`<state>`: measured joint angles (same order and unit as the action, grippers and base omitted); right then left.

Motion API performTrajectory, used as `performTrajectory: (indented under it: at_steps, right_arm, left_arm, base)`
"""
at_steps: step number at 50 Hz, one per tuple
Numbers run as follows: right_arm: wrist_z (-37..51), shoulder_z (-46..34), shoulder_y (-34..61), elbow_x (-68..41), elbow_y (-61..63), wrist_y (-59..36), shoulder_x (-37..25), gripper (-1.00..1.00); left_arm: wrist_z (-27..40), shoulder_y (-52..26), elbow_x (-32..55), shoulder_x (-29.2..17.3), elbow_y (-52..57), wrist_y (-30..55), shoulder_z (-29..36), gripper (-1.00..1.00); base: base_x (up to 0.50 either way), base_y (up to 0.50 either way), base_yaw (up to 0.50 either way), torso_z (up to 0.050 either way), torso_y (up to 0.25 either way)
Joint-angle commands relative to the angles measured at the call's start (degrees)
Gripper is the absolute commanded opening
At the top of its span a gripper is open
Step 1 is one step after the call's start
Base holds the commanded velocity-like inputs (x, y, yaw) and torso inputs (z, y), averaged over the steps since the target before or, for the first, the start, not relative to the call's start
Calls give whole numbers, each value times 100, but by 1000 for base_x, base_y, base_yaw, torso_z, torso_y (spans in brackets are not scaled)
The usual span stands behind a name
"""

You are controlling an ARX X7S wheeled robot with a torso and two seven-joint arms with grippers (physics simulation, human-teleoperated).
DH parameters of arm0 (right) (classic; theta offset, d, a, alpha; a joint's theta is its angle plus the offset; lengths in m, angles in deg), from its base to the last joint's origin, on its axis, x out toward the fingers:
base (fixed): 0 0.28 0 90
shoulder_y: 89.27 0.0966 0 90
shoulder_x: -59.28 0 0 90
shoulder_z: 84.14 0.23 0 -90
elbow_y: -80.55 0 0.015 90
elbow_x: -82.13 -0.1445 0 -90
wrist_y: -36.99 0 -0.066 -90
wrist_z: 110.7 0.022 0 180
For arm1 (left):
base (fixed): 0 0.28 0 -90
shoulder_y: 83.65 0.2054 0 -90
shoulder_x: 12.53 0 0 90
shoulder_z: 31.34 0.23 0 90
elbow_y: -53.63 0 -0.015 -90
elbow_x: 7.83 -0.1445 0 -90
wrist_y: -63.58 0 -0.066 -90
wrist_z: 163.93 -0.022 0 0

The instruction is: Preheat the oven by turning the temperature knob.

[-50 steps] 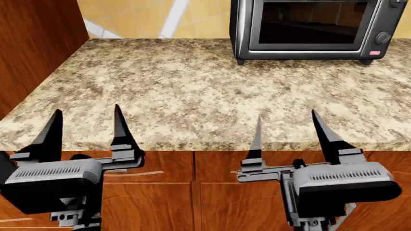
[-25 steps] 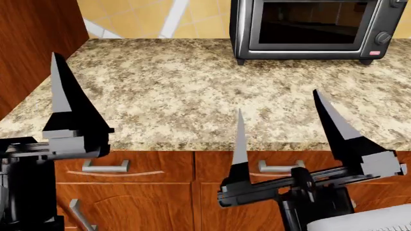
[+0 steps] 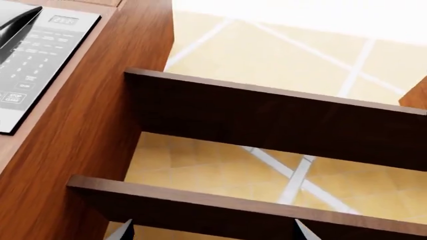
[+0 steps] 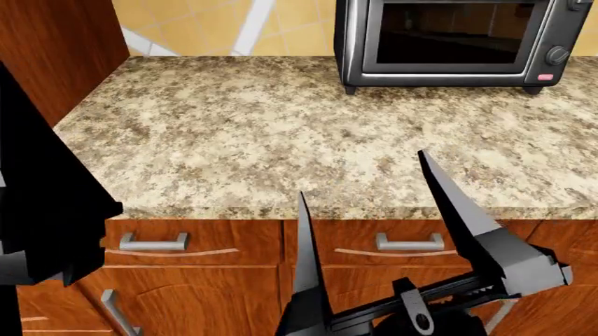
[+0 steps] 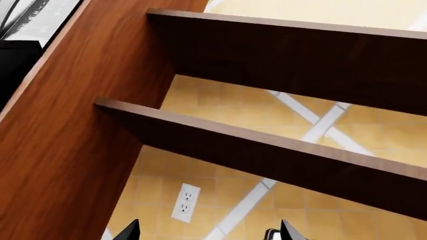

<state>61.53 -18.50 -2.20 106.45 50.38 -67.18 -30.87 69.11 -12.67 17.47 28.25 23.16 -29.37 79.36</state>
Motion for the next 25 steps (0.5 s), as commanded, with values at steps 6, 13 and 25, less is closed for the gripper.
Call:
performTrajectory:
  at_steps: [6,13,25]
  right_arm:
    - [43,-250,-201,201,17,397,14,100]
    - [106,-280,-234,235,17,546,14,100]
    - [103,-185,-205,272,17,622,14,100]
  left_arm:
    - [1383,-806,133,-1271,27,-786,1224,100]
    - [1883,-1308,6,-1741,41,-1225,1939,100]
    - [2647,-2822,-292,-2247,43,-1695,3800,100]
  base:
    - [0,0,0,0,0]
    - [0,0,0,0,0]
    - [0,0,0,0,0]
